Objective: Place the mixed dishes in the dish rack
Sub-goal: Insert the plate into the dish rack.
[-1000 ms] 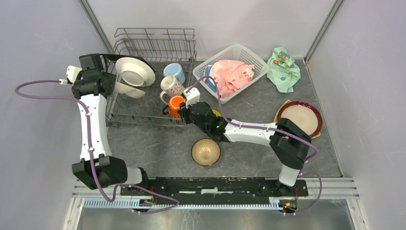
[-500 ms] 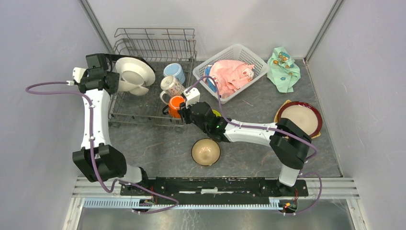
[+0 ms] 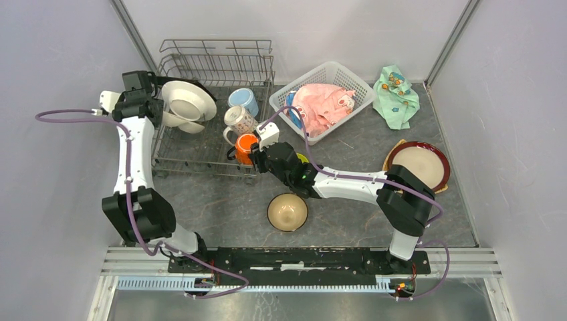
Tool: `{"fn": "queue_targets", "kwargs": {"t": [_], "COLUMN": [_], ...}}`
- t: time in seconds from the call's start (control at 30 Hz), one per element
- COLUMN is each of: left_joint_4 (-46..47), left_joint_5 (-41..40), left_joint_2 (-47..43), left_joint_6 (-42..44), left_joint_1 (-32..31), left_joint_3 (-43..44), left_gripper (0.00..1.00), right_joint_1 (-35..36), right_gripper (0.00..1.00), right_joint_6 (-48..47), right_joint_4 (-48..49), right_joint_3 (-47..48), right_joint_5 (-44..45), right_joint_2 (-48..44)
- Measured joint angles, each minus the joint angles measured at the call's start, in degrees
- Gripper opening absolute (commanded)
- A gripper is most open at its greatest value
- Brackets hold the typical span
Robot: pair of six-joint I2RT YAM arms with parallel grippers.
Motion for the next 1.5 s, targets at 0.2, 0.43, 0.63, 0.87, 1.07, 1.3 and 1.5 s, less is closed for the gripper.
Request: {"fn": "queue_targets", "kwargs": {"t": [0.2,0.43,0.63,0.87,1.07,1.3,1.5], "left_joint_4": [1.4,0.8,-1.9,-3.7,-4.2,-3.3,-4.4], "left_joint_5": [-1.9,-2.2,-2.7,-2.3,-2.2,-1.6,4.0], "left_joint_2": [2.9,3.1,4.2,6.1,6.6,7.5,7.7], "left_joint_6": [-0.1,-2.4,-4.4,-4.9,-4.9,-4.9,-6.7], "left_joint_1": [0.2,0.0,0.0,0.0,-0.4,-0.4,-1.2], "left_joint_3": [0.8,1.0,3.8,6.5,7.2,7.7,7.8], "left_gripper": [0.02,0.02,0.02,0.02,0.02,0.02,0.02], "right_joint_1": [0.0,0.0,0.1,0.1,-1.8,-4.3,-4.4], "right_gripper": [0.19,0.22,0.32,0.43,0.50,0.62,0.63], "right_joint_6": [-0.2,-0.5,-1.2,-3.4,-7.9,-18.4,-26.5], "right_joint_4": [-0.1,-1.6,-4.1,-9.8,-12.3,-18.3,-7.2], "right_joint_3": [0.1,1.0,2.5,5.8,7.2,17.5,39.5], "right_joint_5": [0.0,0.0,0.3,-0.3,-6.6,-13.9,-27.4], "right_joint_2": [0.0,0.2,0.4,0.7,0.5,4.2,18.8]}}
